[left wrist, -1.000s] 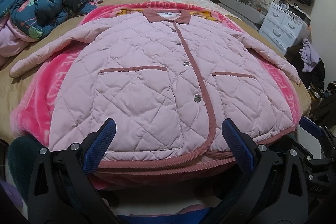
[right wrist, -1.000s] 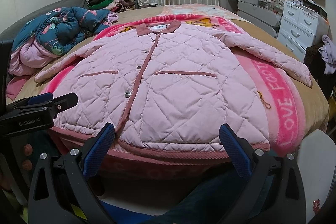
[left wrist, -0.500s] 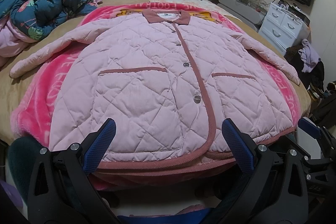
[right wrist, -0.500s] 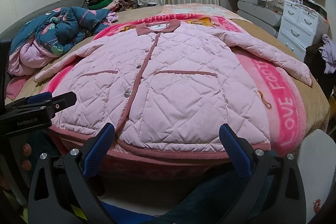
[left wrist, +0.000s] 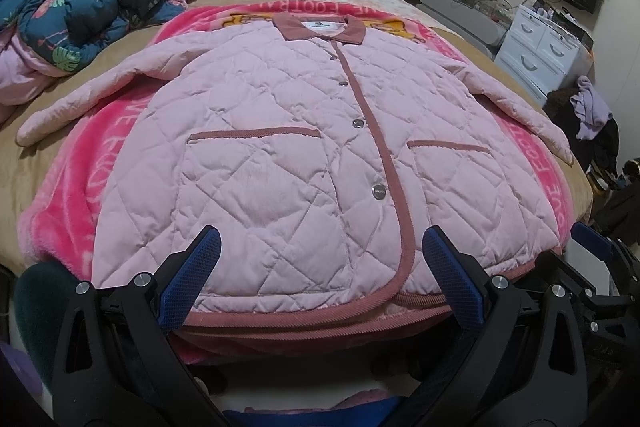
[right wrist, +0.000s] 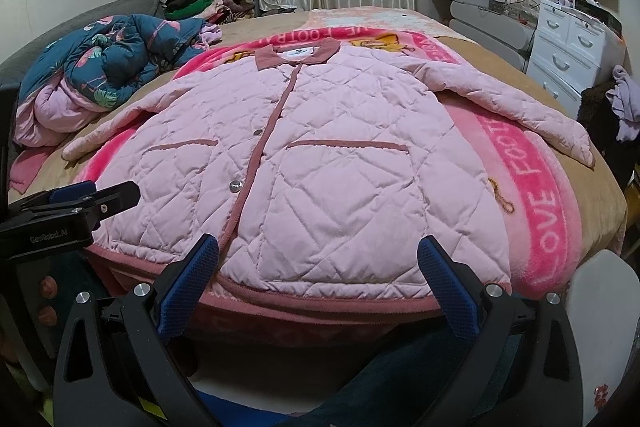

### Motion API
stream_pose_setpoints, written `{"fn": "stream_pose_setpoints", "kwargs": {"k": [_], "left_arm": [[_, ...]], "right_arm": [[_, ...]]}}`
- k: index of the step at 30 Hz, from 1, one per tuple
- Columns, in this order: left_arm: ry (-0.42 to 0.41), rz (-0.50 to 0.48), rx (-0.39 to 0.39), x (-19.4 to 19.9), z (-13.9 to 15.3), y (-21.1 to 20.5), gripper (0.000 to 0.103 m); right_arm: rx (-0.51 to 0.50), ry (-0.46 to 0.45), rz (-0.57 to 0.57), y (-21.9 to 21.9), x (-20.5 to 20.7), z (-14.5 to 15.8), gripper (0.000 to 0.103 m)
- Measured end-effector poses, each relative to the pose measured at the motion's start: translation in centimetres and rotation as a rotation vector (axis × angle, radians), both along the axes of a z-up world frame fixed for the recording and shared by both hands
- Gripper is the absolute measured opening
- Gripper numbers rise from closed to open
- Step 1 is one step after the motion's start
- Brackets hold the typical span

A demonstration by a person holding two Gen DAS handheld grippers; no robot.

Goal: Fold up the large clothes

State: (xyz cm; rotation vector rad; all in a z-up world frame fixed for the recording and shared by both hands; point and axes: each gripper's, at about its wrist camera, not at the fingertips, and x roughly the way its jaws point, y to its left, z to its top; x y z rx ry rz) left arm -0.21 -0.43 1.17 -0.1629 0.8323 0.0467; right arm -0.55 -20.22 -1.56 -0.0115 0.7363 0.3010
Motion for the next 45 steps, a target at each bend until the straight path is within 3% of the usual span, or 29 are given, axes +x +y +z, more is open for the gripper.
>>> {"fn": "stream_pose_setpoints", "kwargs": {"k": [16, 32, 45], "left_arm": [[-0.013, 0.029, 0.018, 4.6, 1.1, 1.1, 0.095], [-0.040, 0.007, 0.006, 10.4, 3.5, 0.9, 0.095], [-0.030, 0.025, 0.023, 15.8, 5.1, 1.6, 0.095]], "right_arm": [[-0.022, -0.019, -0.014, -0.5, 4.1, 2.2, 0.099], [0.052, -0.001, 0.004, -0.3, 10.6, 5.3, 0.099], [0.075, -0.046, -0.033, -0.4, 15.5, 7.6, 0.099]]}}
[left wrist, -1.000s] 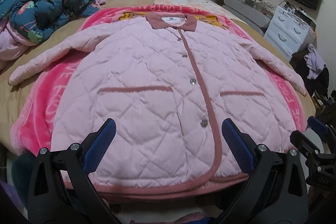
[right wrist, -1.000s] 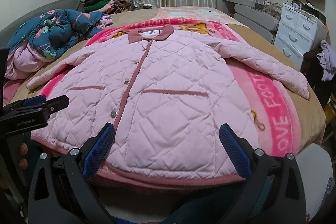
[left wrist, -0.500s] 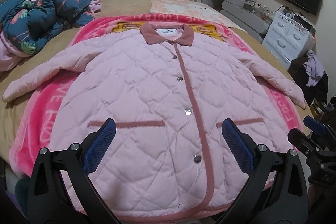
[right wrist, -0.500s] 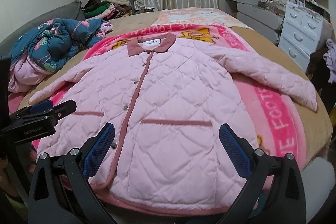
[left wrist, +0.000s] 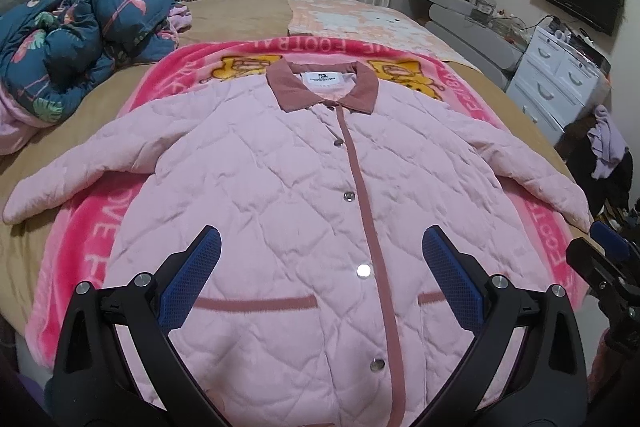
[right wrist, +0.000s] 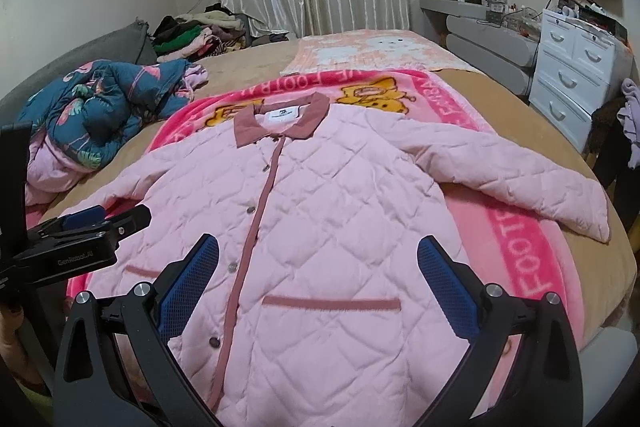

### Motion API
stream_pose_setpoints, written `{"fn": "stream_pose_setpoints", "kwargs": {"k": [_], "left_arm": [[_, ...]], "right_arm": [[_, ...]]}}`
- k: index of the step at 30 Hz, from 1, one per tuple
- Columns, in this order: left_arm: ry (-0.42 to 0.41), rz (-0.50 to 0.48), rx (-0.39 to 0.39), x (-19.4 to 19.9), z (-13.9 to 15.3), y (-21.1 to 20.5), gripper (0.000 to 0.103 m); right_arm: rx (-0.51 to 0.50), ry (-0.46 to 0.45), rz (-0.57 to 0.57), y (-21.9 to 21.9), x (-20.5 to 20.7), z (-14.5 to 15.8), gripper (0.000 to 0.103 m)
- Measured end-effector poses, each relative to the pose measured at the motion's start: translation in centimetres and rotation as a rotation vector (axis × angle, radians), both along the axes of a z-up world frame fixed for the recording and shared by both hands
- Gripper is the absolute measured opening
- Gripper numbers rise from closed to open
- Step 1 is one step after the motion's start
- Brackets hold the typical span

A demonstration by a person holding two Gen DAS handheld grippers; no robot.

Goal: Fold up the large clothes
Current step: 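Move the right gripper over the jacket toward the sleeve cuff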

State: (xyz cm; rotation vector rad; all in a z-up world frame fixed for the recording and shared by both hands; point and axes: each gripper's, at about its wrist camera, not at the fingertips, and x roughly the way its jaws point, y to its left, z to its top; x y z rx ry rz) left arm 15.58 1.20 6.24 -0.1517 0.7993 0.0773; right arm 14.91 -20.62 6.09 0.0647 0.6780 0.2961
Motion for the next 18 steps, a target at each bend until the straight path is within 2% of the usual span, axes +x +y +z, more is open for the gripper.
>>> {"fn": "stream_pose_setpoints", "kwargs": {"k": [5, 12, 18], "left_arm": [[-0.013, 0.016, 0.014, 1.6, 0.7, 0.0, 0.095], [-0.015, 0.016, 0.027, 4.3, 1.5, -0.5, 0.095], [-0.001, 0.012, 0.044, 6.6, 1.6, -1.6, 0.095]], "right_arm": [[-0.004, -0.003, -0.015, -0.1, 2.4, 0.4, 0.099], [-0.020, -0.058, -0.056, -0.5, 5.2, 2.1, 0.099], [0.008, -0.087, -0.111, -2.1, 8.1, 3.6, 0.099]]}}
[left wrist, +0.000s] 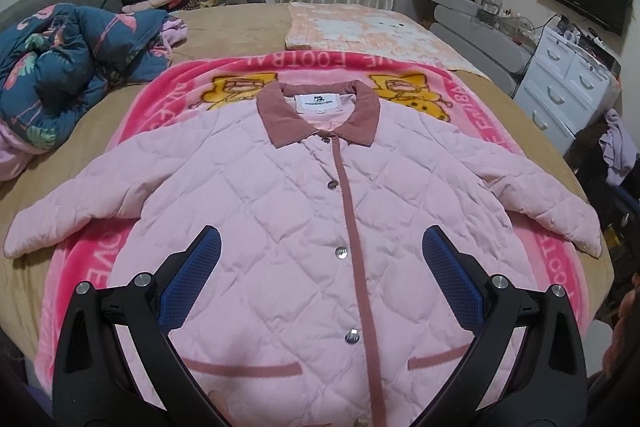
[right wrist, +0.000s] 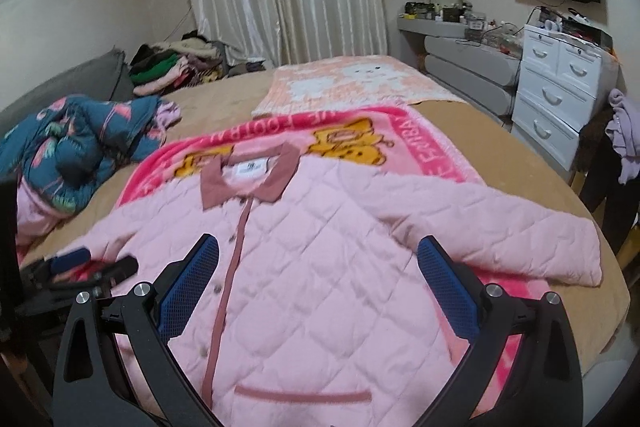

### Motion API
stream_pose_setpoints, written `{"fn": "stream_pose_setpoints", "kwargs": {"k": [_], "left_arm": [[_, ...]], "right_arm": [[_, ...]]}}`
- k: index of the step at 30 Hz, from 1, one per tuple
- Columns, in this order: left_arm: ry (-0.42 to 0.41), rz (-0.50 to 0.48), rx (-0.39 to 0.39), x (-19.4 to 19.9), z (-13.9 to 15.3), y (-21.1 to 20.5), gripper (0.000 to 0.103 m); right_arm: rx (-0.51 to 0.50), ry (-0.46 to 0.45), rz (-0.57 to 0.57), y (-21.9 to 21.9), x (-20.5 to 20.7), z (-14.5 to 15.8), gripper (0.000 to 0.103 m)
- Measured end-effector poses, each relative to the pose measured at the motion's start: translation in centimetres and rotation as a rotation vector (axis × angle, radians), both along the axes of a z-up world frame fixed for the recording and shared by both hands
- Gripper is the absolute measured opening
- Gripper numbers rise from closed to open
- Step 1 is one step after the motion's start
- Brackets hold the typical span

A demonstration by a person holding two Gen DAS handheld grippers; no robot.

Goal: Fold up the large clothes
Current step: 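Move the right gripper over the jacket toward the sleeve cuff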

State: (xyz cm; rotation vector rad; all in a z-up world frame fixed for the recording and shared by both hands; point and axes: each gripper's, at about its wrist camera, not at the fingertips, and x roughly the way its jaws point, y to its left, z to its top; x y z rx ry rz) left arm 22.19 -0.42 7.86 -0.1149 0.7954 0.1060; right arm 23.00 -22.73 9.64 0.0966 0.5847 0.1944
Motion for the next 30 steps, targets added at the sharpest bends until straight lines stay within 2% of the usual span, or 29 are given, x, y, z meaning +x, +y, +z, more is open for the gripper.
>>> {"fn": "stream_pose_setpoints", "kwargs": {"k": [6, 12, 19, 30], "left_arm": [[0.017, -0.012, 0.003, 2.2, -0.5, -1.7, 0.095], [0.032, -0.048, -0.043, 4.7, -1.8, -3.9, 0.095], [0.072, -0.081, -0.057, 7.3, -3.8, -6.6, 0.095], [0.095, -0.098, -0.043, 10.7, -5.7, -10.3, 0.095]], "right_arm": [[0.008, -0.002, -0.043, -1.8, 3.1, -0.4, 0.099], [0.042, 0.045, -0.115, -4.7, 5.9, -2.5, 0.099], [0.086, 0.121, -0.243, -10.0, 8.9, -6.1, 0.099], [0.108, 0.190, -0.427, -16.4, 10.4, -9.7, 0.099]]}}
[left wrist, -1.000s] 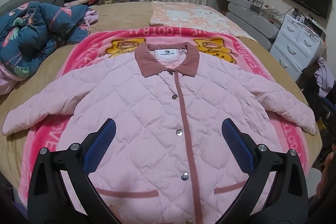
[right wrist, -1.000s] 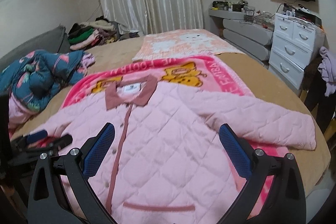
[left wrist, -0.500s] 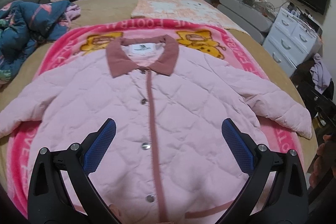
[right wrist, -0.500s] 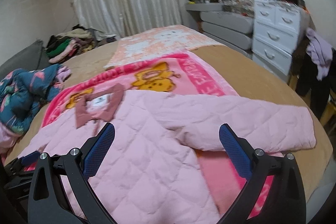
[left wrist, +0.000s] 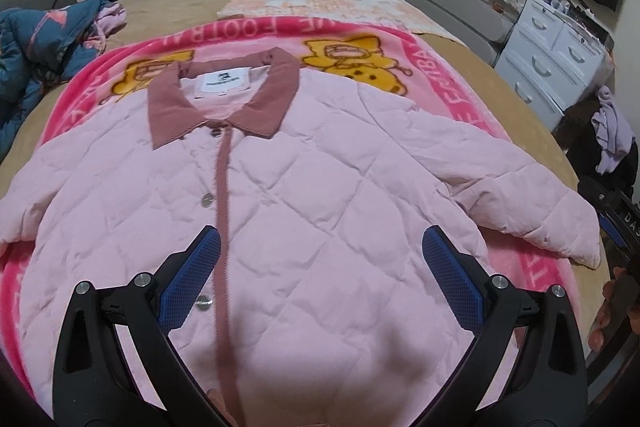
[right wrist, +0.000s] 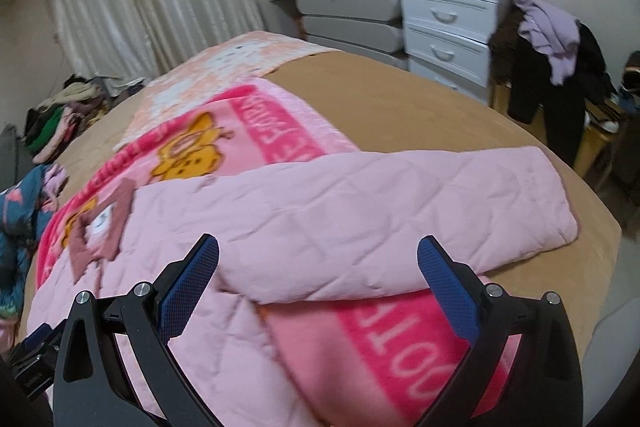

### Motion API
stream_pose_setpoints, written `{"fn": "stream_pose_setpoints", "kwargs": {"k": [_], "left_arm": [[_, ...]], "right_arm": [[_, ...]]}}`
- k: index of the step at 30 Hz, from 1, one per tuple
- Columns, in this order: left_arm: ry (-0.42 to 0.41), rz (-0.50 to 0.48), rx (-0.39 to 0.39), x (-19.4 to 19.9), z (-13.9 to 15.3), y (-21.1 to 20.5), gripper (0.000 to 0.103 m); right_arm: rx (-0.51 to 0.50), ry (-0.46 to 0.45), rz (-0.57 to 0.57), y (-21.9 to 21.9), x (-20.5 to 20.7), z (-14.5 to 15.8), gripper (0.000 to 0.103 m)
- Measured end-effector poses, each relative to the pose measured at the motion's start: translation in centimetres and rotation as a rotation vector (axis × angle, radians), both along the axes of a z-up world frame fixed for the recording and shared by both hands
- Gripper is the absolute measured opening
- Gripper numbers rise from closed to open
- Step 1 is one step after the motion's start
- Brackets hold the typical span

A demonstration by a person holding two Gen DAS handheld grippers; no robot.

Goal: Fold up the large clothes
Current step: 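Move the right gripper over the jacket toward the sleeve cuff, then grasp the quilted sleeve cuff with the right gripper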

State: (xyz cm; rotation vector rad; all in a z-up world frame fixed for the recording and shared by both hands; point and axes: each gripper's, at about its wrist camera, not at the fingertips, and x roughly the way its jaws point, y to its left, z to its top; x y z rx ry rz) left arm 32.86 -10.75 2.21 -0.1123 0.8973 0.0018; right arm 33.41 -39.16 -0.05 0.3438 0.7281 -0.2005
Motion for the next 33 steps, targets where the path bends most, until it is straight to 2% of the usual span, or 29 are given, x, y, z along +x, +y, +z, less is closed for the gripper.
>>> {"fn": "stream_pose_setpoints", "kwargs": {"k": [5, 20, 27, 33], "left_arm": [[0.001, -0.008, -0.020, 1.2, -0.5, -1.4, 0.095], [0.044, -0.064, 0.044, 3.8, -2.9, -6.3, 0.095], [0.072, -0.067, 0.054, 5.4, -4.4, -7.1, 0.095], [0.092, -0.047, 0.069, 6.1, -5.3, -6.2, 0.095]], "right_arm": [[0.031, 0.028, -0.060, -2.6, 0.4, -1.5, 0.099], [0.165, 0.068, -0.235, -9.1, -0.2, -5.0, 0.099], [0.265, 0.080, -0.358, -12.5, -1.2, -7.0, 0.099], [0.383, 0.095, -0.441, -15.1, -1.5, -9.6, 0.099]]}}
